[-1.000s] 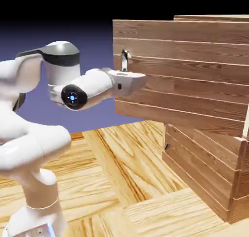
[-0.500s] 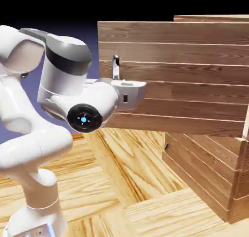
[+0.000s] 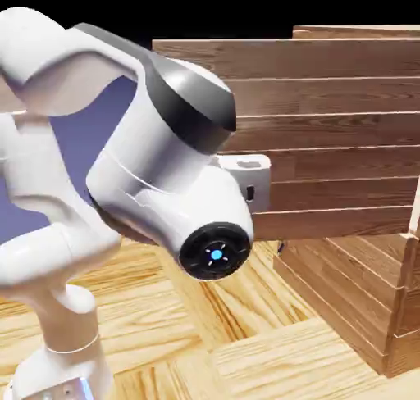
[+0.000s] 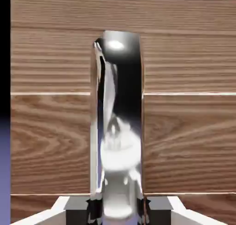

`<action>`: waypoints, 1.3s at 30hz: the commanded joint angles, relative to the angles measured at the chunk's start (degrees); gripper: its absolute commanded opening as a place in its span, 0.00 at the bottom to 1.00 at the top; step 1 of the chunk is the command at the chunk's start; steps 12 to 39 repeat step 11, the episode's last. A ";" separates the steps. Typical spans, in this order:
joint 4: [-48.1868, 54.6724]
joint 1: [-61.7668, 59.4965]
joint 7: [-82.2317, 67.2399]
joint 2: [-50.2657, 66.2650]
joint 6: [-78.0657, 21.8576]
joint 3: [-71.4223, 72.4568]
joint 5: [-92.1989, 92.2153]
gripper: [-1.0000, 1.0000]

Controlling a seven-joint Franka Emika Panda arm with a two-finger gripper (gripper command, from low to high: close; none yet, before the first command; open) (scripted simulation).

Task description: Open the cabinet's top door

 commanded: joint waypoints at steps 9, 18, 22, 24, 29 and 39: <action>18.69 0.91 -6.19 15.92 -9.40 -0.50 -6.59 0.00; 22.42 0.88 -7.08 18.82 -11.16 -0.30 -7.51 0.00; 22.42 0.88 -7.08 18.82 -11.16 -0.30 -7.51 0.00; 22.42 0.88 -7.08 18.82 -11.16 -0.30 -7.51 0.00; 22.42 0.88 -7.08 18.82 -11.16 -0.30 -7.51 0.00; 22.42 0.88 -7.08 18.82 -11.16 -0.30 -7.51 0.00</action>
